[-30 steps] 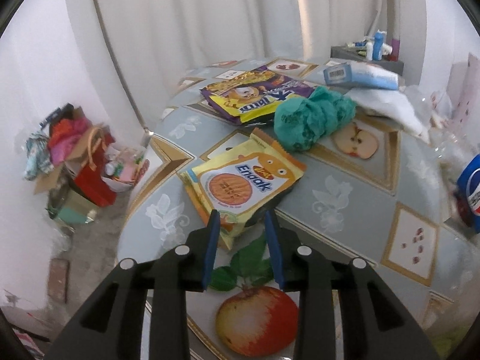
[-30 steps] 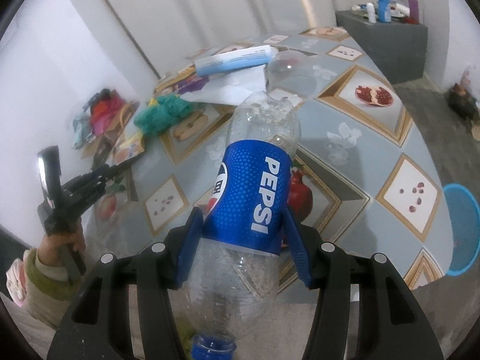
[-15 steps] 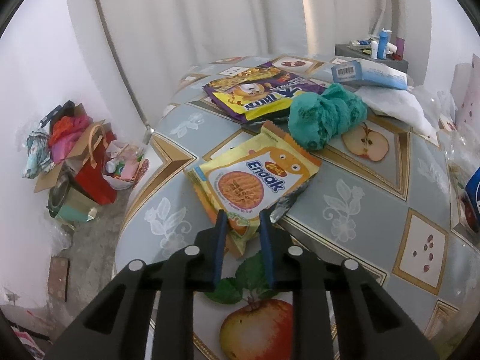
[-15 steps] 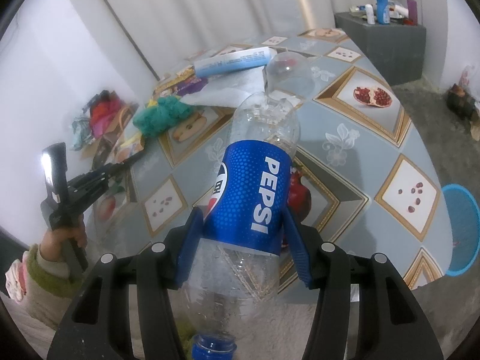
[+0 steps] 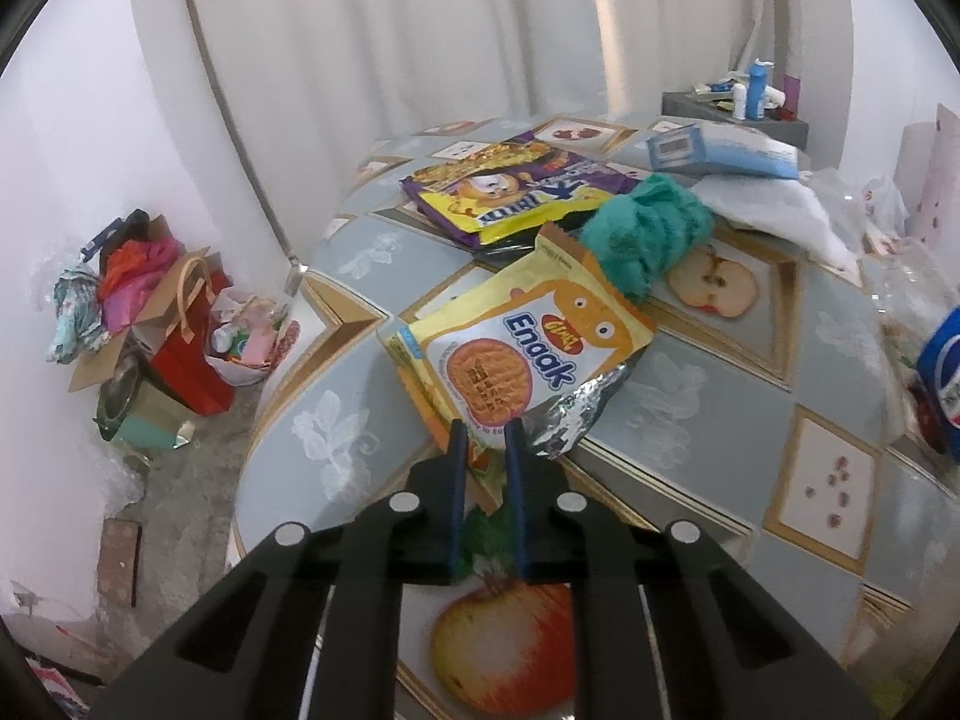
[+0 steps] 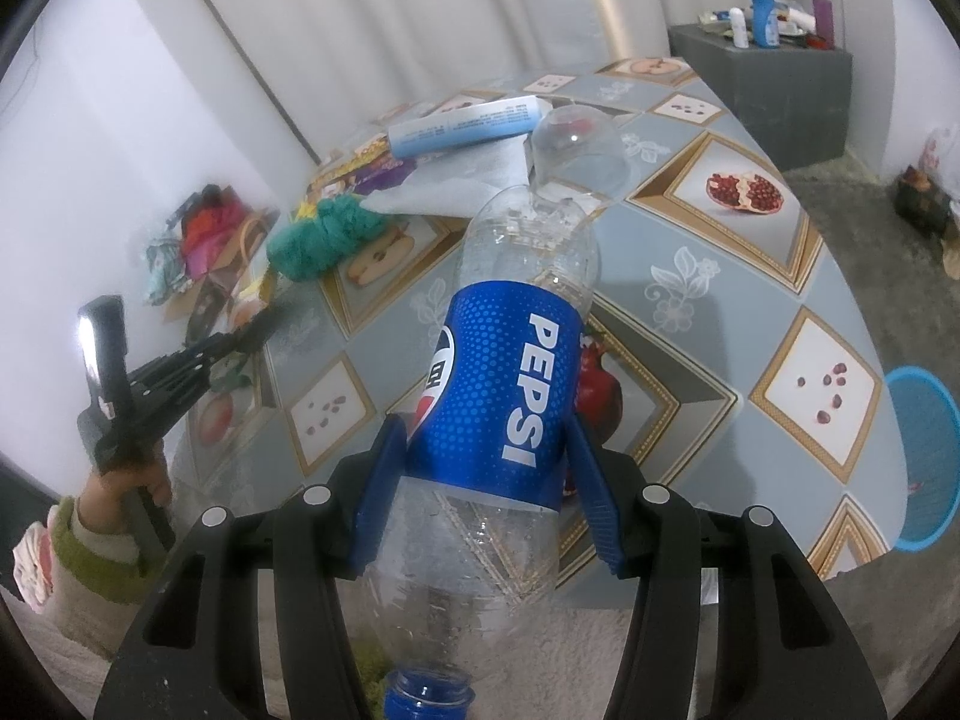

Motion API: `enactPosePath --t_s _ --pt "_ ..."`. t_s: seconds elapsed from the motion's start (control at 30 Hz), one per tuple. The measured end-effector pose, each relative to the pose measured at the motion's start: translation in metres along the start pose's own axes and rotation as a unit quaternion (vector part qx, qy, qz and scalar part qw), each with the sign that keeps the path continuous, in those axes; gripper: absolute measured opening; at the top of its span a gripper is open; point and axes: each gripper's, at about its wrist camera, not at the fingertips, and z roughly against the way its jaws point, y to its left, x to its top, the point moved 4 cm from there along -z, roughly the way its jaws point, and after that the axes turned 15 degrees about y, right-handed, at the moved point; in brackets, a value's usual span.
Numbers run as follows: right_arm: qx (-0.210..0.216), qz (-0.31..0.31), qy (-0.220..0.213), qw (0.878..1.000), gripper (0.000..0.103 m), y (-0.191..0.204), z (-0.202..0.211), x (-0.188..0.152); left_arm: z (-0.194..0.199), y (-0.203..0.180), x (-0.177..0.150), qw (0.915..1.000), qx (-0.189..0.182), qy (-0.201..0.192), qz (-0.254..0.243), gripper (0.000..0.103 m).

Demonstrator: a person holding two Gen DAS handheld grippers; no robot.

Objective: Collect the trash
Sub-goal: 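Lift the Enaak bag with the left gripper while the right gripper carries the bottle toward the wastebasket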

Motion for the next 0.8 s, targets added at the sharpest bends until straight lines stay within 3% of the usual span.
enactPosePath --t_s 0.1,0.3,0.37,0.4,0.43,0.5,0.53,0.6,0.67,0.7,0.8 --pt "0.002 -0.002 -0.001 1.000 0.051 -0.002 0.001 0.000 0.009 -0.013 -0.008 0.9995 -0.030 0.007 -0.011 0.012" --pt "0.005 -0.003 -0.004 1.000 0.051 -0.002 0.002 0.000 0.026 -0.062 -0.035 0.9859 -0.157 0.052 -0.025 0.016" --pt "0.007 -0.003 -0.005 1.000 0.051 -0.002 0.002 0.000 0.034 -0.081 -0.041 0.9737 -0.216 0.066 -0.032 0.020" --pt "0.008 -0.003 -0.006 1.000 0.051 -0.003 0.003 -0.001 0.038 -0.089 -0.043 0.9689 -0.235 0.069 -0.035 0.026" --pt "0.009 -0.004 -0.006 1.000 0.051 -0.003 0.003 -0.001 0.043 -0.099 -0.045 0.9588 -0.270 0.075 -0.043 0.032" --pt "0.010 -0.004 -0.007 1.000 0.051 -0.003 0.003 -0.001 0.050 -0.109 -0.046 0.9464 -0.311 0.076 -0.043 0.058" --pt "0.011 -0.004 -0.007 1.000 0.051 -0.004 0.003 -0.001 0.056 -0.114 -0.045 0.9338 -0.347 0.076 -0.043 0.061" --pt "0.012 -0.003 -0.008 1.000 0.051 -0.004 0.003 -0.001 0.064 -0.118 -0.042 0.9172 -0.390 0.069 -0.043 0.064" --pt "0.013 -0.004 -0.010 1.000 0.051 -0.004 0.003 -0.002 0.070 -0.115 -0.035 0.9059 -0.419 0.053 -0.035 0.065" --pt "0.014 -0.004 -0.010 1.000 0.051 -0.004 0.003 -0.002 0.071 -0.113 -0.032 0.9067 -0.418 0.046 -0.031 0.066" --pt "0.017 -0.004 -0.010 1.000 0.051 -0.004 0.004 -0.002 0.061 -0.108 -0.014 0.9329 -0.358 0.026 -0.035 0.066"
